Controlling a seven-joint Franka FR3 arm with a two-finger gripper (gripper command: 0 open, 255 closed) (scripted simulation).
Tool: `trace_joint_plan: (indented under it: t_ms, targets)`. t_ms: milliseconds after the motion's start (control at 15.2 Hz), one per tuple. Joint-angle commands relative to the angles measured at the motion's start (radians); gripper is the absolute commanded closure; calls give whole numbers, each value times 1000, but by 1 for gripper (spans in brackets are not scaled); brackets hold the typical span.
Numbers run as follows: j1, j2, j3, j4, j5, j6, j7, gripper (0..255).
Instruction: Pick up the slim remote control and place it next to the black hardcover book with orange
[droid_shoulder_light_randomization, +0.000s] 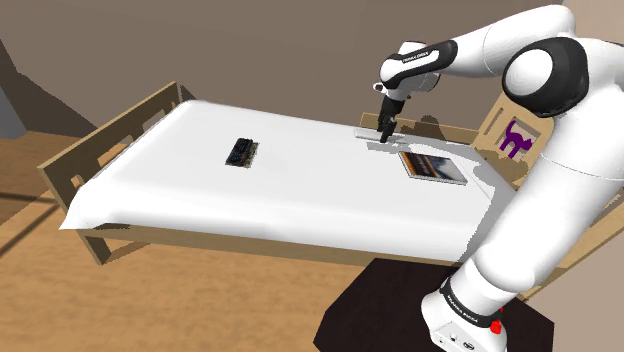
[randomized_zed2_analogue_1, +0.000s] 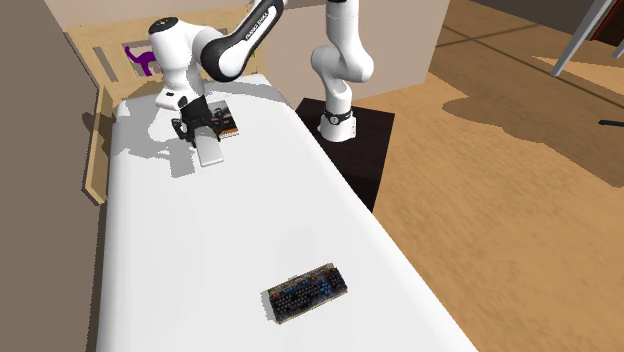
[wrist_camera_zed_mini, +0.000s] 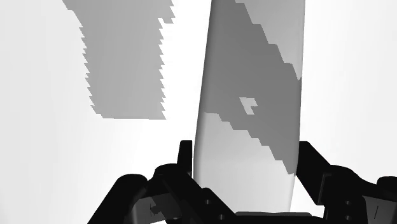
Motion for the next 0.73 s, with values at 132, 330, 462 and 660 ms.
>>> trace_joint_plan:
  t_ms: [132, 330, 462, 660]
  targets:
    - [-20, 31, -10, -4, 15, 31, -40, 255]
    - [-22, 48, -8, -24, 23, 68, -46, 255]
    - [-23, 60, -7, -37, 30, 92, -50, 255]
    - [-25, 80, -4, -54, 40, 127, -57, 255]
